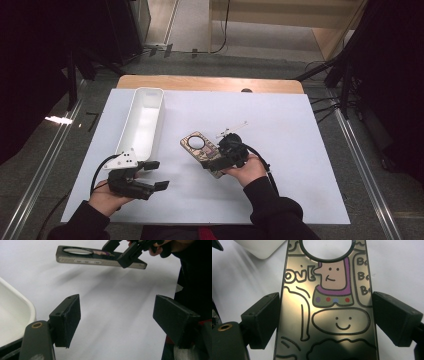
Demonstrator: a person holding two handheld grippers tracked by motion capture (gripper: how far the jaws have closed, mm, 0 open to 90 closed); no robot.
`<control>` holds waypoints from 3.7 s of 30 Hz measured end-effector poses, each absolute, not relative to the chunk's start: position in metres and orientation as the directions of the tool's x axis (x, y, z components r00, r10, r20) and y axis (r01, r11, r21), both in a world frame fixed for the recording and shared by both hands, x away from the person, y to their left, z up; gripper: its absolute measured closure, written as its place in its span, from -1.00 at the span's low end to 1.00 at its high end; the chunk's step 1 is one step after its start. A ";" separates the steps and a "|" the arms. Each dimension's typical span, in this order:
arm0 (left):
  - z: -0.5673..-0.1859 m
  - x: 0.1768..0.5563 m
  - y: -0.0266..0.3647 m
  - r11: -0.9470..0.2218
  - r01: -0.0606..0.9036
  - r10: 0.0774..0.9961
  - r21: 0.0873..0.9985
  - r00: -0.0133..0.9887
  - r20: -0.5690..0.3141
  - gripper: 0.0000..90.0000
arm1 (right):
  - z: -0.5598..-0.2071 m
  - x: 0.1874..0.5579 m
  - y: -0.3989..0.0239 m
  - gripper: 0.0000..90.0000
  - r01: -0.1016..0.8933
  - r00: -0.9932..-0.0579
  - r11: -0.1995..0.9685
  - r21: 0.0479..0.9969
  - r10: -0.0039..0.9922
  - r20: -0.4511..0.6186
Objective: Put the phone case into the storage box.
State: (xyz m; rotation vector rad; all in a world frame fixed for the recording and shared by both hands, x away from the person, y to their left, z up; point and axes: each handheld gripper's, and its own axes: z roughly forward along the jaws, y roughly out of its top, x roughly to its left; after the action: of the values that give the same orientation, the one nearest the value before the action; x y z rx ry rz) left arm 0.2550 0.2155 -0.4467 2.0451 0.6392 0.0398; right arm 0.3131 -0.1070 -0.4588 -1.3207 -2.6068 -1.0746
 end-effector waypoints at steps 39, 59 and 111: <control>-0.434 0.263 0.187 -0.369 0.492 0.464 0.789 0.833 -0.302 -0.49 | -0.456 0.315 -0.159 -0.76 0.718 -0.606 0.279 0.638 0.701 0.376; -0.434 0.277 0.159 -0.373 0.548 0.468 0.749 0.808 -0.358 -0.51 | -0.461 0.315 -0.165 -0.76 0.737 -0.573 0.237 0.633 0.715 0.400; -0.421 0.327 0.119 -0.292 0.684 0.590 0.669 0.679 -0.437 -0.40 | -0.476 0.311 -0.164 -0.76 0.766 -0.495 0.098 0.635 0.720 0.486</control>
State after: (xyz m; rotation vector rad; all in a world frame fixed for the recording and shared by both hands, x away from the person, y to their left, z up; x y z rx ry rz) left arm 0.3270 0.1185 -0.4214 1.9890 0.9854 -0.1311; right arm 0.3114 -0.1641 -0.4765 -1.5508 -2.2885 -1.3798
